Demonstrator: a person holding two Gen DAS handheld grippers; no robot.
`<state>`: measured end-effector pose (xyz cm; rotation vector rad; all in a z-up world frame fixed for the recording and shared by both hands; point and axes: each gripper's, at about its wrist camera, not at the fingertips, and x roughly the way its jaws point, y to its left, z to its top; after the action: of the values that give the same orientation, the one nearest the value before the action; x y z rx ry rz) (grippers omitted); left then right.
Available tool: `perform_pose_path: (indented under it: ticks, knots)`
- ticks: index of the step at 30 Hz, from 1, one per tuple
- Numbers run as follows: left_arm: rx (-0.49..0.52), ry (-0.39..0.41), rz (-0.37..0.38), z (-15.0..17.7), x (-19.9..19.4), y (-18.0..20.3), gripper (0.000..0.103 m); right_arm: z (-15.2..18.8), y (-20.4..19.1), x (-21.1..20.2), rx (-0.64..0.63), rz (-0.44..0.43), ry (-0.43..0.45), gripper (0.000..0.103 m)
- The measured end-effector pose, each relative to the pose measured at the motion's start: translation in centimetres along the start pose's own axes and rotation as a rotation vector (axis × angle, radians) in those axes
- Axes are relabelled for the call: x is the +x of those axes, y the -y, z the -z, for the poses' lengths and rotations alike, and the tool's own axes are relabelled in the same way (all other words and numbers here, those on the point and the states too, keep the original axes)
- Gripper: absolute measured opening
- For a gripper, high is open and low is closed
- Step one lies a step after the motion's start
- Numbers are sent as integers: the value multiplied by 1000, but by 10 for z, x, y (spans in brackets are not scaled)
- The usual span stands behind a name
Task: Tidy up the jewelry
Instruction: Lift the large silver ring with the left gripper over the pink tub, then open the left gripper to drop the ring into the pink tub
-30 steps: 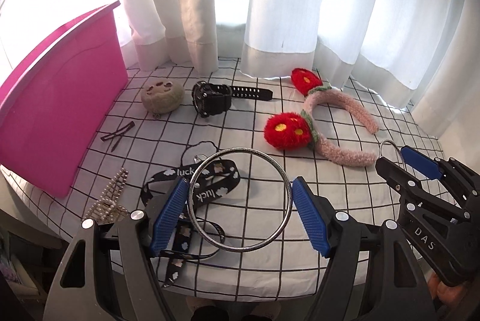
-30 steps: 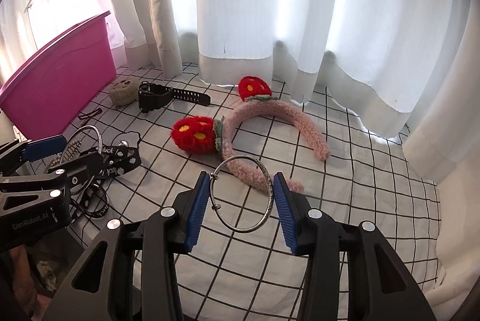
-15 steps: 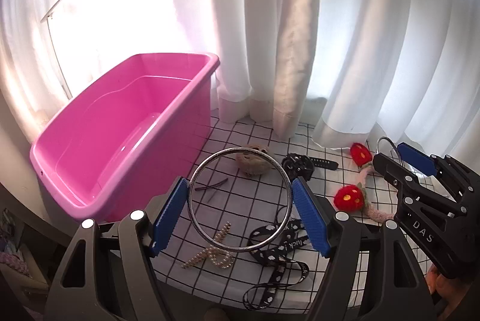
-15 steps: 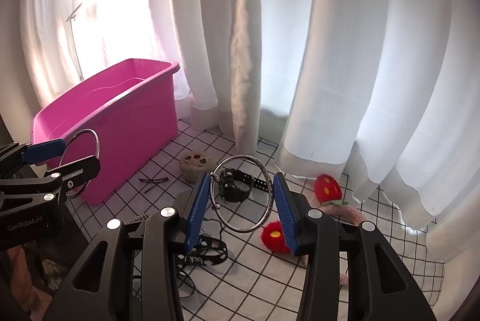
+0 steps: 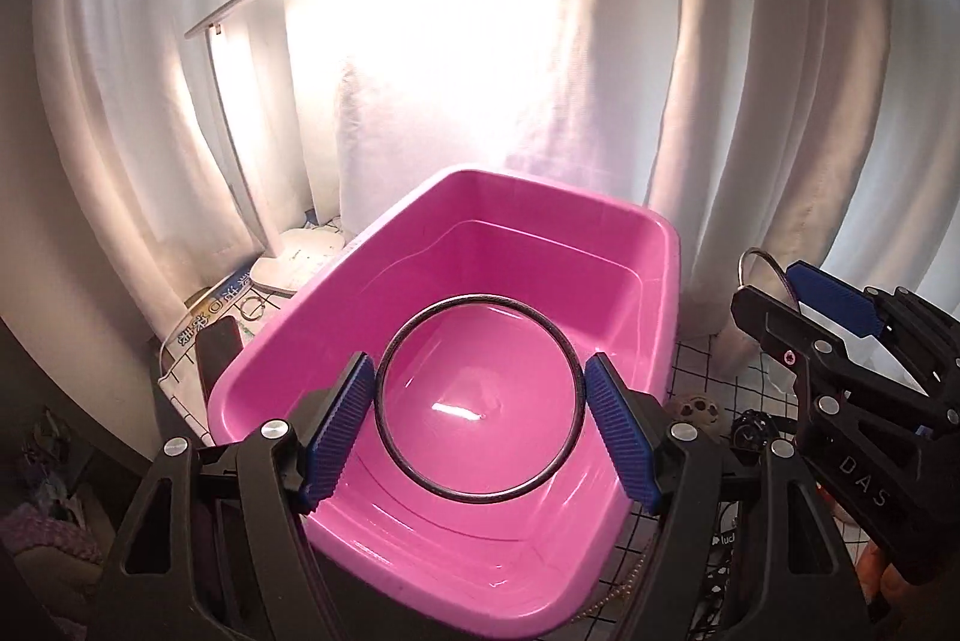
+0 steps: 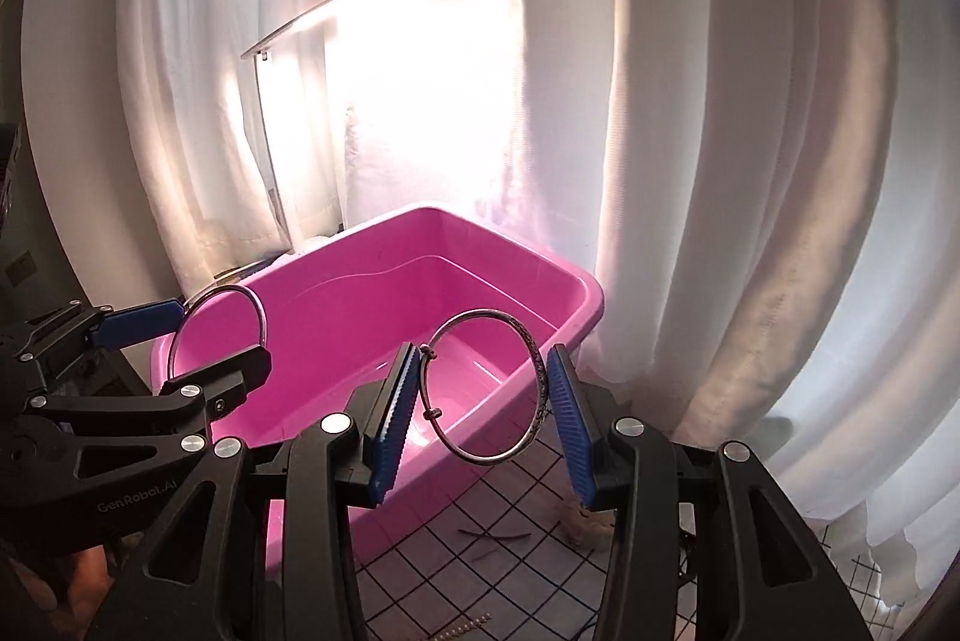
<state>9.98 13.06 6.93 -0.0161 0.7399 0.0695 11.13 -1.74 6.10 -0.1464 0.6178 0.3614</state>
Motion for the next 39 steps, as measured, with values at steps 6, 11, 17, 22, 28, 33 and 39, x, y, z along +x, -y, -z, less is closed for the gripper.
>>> perform_pose_path:
  ticks: [6,11,17,22,28,33,39]
  knots:
    - [-38,-49,-9,0,32,-44,70,-18,-36,42,-26,-28,-53,42]
    - [-57,-92,-12,0,56,-68,70,-22,-48,78,-15,-32,-116,42]
    - [-71,-143,-27,-1,80,-83,70,-23,-54,115,11,-17,-205,42]
    - [-92,-199,-29,1,100,-91,70,-17,-50,142,37,8,-291,42]
    - [-98,-263,-33,4,117,-94,71,-13,-48,162,53,35,-354,43]
    - [-98,-280,-31,4,119,-93,86,-15,-46,164,59,43,-360,56]
    - [-83,-258,-51,1,113,-90,90,-16,-41,154,71,44,-332,56]
